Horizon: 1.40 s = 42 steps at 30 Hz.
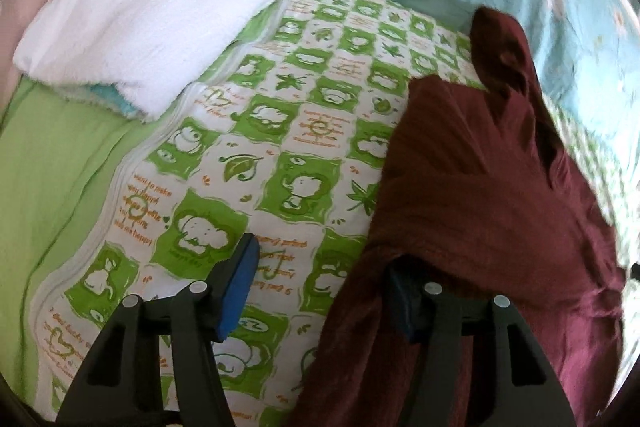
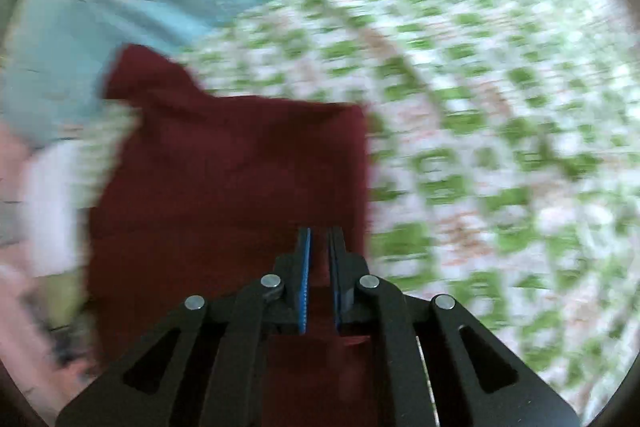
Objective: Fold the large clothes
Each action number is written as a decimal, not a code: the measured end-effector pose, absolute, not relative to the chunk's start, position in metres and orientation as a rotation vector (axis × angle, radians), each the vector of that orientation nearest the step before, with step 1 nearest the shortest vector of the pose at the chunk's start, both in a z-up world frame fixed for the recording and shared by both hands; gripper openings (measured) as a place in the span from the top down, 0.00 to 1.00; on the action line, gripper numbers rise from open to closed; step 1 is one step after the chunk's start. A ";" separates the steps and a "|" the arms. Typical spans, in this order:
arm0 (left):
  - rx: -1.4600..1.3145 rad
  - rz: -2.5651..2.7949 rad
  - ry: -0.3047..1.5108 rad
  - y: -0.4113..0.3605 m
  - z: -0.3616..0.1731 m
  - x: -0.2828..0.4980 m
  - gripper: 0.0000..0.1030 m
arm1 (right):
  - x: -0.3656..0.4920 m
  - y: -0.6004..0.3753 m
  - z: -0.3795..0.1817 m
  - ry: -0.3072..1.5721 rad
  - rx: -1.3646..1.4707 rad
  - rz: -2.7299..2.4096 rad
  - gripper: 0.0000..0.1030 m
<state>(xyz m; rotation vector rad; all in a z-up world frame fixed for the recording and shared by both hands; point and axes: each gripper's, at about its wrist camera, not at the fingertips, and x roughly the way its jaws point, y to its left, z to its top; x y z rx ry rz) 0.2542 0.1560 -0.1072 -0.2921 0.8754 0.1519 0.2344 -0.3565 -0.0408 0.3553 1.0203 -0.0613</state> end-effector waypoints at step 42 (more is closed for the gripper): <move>-0.395 0.037 0.818 0.171 -0.073 0.231 0.68 | 0.318 -0.232 -0.041 0.901 0.530 0.490 0.47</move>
